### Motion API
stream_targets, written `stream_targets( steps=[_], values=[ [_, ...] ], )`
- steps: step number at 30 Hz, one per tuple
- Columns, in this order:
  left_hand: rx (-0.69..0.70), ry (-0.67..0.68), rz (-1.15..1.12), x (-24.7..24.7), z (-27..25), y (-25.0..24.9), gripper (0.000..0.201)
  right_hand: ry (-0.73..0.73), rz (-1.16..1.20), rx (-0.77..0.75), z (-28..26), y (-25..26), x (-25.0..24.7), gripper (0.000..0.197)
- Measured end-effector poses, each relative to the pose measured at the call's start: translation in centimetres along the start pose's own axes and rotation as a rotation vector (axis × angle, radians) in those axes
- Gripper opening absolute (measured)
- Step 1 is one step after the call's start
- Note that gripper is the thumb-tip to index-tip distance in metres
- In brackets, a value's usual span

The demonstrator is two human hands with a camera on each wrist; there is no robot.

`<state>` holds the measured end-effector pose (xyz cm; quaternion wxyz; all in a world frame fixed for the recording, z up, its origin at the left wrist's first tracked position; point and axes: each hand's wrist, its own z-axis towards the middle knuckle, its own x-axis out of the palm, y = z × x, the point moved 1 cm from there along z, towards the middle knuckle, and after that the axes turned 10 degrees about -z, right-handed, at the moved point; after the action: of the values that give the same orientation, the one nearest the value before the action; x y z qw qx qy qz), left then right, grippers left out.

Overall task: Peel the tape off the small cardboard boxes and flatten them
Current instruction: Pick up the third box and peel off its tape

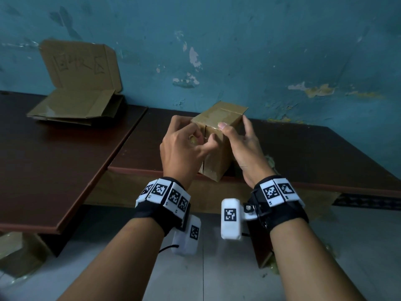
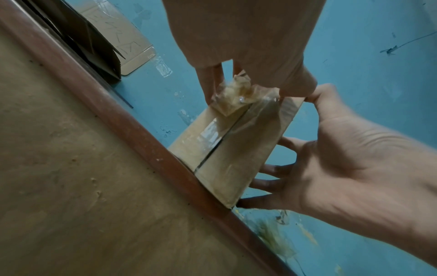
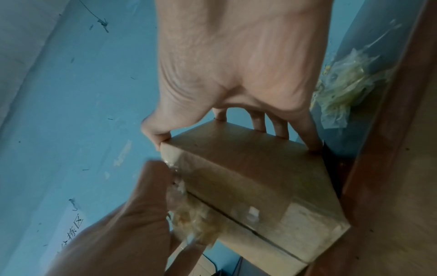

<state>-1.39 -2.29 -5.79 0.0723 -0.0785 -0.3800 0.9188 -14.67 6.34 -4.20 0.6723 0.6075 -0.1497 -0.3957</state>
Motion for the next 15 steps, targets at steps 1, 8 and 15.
stream_targets(
  steps=[1,8,15],
  values=[
    [0.000,-0.028,0.011,0.11,0.02,0.04,0.033,0.001,-0.008,-0.001,0.02,-0.01,0.04,0.110],
    [0.020,0.008,0.000,-0.07,0.13,0.08,0.035,-0.018,-0.013,0.024,0.13,-0.37,0.02,0.115],
    [-0.002,0.009,0.013,-0.01,0.21,0.12,0.036,-0.020,-0.018,0.015,0.35,-0.26,0.30,0.115]
  ],
)
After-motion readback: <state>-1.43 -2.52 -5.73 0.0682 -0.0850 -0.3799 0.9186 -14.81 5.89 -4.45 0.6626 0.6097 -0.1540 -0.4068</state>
